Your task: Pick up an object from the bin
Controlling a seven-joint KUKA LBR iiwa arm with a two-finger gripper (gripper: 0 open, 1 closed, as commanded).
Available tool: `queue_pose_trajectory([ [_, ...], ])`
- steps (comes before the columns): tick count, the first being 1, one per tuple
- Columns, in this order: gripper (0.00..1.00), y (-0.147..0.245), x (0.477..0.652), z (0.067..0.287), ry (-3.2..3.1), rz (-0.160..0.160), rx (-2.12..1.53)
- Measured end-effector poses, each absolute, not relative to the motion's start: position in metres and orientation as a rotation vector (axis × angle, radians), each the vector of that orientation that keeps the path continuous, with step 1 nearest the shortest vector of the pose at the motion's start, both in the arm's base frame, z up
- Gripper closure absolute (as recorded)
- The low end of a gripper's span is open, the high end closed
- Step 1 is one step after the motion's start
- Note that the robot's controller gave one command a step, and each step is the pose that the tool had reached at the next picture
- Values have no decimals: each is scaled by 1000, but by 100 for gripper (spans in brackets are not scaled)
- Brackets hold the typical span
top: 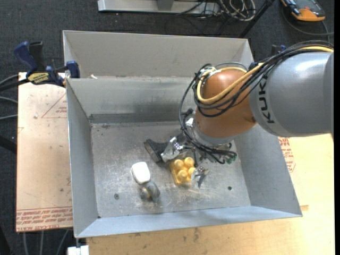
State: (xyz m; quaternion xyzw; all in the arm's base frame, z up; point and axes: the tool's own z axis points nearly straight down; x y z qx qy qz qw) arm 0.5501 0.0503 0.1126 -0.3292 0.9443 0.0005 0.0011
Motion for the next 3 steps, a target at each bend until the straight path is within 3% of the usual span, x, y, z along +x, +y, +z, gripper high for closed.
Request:
queue_pose_trajectory([
  [1, 100, 49, 552, 107, 2963, 3, -1023],
  [2, 100, 49, 552, 107, 2963, 3, -1022],
  [3, 100, 45, 547, 136, 2983, 8, -1011],
])
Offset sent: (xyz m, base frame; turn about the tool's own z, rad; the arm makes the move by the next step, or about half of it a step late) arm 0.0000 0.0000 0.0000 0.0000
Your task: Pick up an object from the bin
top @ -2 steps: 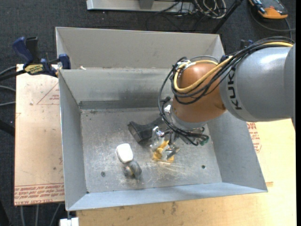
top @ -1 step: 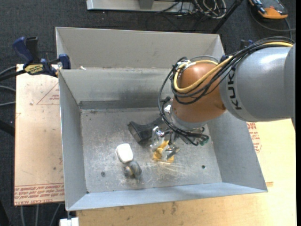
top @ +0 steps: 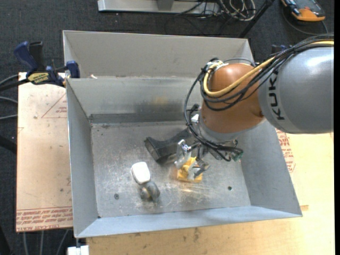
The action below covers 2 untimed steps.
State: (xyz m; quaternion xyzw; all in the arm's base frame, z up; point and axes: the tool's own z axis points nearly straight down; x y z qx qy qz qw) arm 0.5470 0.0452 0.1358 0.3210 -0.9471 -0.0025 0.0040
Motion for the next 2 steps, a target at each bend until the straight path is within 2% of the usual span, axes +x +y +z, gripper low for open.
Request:
queue_pose_trajectory([
  [1, 100, 43, 553, 149, -2992, 6, 1020],
  [2, 100, 41, 539, 147, -2952, -10, 1032],
])
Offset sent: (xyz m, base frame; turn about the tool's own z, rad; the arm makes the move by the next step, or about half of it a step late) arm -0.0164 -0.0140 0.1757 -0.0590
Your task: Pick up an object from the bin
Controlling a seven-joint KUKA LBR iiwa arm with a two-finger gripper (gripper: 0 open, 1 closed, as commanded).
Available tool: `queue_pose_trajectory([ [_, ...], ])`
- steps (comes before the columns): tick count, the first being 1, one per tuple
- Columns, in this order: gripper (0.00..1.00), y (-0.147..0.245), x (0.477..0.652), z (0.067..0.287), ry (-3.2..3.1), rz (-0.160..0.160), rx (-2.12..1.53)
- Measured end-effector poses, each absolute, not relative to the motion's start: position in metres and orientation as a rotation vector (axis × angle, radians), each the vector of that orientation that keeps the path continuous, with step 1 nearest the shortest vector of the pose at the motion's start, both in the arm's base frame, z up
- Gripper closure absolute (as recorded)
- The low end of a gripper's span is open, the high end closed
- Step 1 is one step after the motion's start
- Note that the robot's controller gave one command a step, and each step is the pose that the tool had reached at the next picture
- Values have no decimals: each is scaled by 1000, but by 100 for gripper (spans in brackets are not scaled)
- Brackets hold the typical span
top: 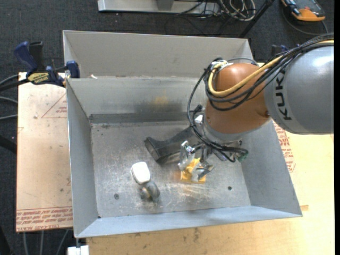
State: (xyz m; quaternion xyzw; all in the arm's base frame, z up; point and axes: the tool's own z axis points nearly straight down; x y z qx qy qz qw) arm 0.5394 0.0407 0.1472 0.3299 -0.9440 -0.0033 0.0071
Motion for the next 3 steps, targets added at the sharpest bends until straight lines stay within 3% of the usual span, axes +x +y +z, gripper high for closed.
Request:
queue_pose_trajectory([
  [1, 100, 38, 550, 142, -2981, 5, 1045],
  [2, 100, 35, 536, 146, -2951, -11, 1035],
  [3, 100, 34, 537, 164, -2956, -7, 1037],
])
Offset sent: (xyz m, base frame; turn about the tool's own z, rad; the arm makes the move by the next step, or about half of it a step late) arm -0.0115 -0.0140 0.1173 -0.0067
